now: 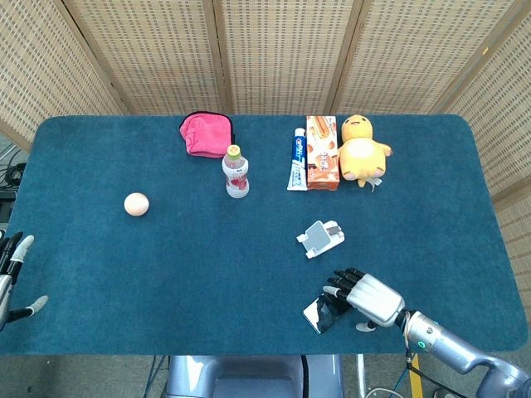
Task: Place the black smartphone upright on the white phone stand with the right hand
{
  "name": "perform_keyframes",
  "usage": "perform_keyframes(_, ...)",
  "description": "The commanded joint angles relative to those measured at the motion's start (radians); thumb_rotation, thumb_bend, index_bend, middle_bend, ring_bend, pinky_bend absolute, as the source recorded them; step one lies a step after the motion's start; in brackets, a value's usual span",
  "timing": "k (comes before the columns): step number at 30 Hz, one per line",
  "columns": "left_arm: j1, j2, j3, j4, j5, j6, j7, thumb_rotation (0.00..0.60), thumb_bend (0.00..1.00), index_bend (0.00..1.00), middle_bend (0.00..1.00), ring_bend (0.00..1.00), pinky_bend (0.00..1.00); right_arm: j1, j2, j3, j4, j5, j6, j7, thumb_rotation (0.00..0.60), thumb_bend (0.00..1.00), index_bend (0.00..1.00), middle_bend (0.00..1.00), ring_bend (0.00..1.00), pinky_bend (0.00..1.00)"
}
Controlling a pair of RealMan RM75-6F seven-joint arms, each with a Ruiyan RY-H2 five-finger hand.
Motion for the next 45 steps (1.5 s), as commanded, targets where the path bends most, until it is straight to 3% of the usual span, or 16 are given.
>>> perform_keyframes(1,-0.001,0.0,-0.001,0.0,-0.003,-0.002,0.0,0.6,0.0,0.0,0.0,0.0,0.0,0.028,-0.029,0.01,0.011,0.027,-0.043,-0.063,0.6,0.1,0.16,0.18,0.13,0.19)
perform_keyframes(28,-0.005,0.0,-0.001,0.007,-0.009,-0.009,-0.005,0.6,0.0,0.0,0.0,0.0,0.0,0.078,-0.073,-0.023,0.053,0.106,-0.112,-0.193,0.6,0.14,0.2,0.21,0.16,0.21)
perform_keyframes(34,-0.006,0.0,-0.001,0.006,-0.011,-0.012,-0.004,0.6,0.0,0.0,0.0,0.0,0.0,0.083,-0.096,-0.045,0.082,0.093,-0.091,-0.176,0.6,0.33,0.25,0.28,0.22,0.25)
perform_keyframes(39,-0.006,0.0,-0.001,0.005,-0.011,-0.011,-0.004,0.6,0.0,0.0,0.0,0.0,0.0,0.086,-0.119,-0.064,0.117,0.082,-0.07,-0.147,0.6,0.58,0.4,0.41,0.34,0.31)
perform_keyframes(45,-0.007,0.001,0.0,0.006,-0.012,-0.012,-0.007,0.6,0.0,0.0,0.0,0.0,0.0,0.08,-0.121,-0.102,0.157,0.029,0.043,-0.067,0.6,0.68,0.51,0.49,0.41,0.33)
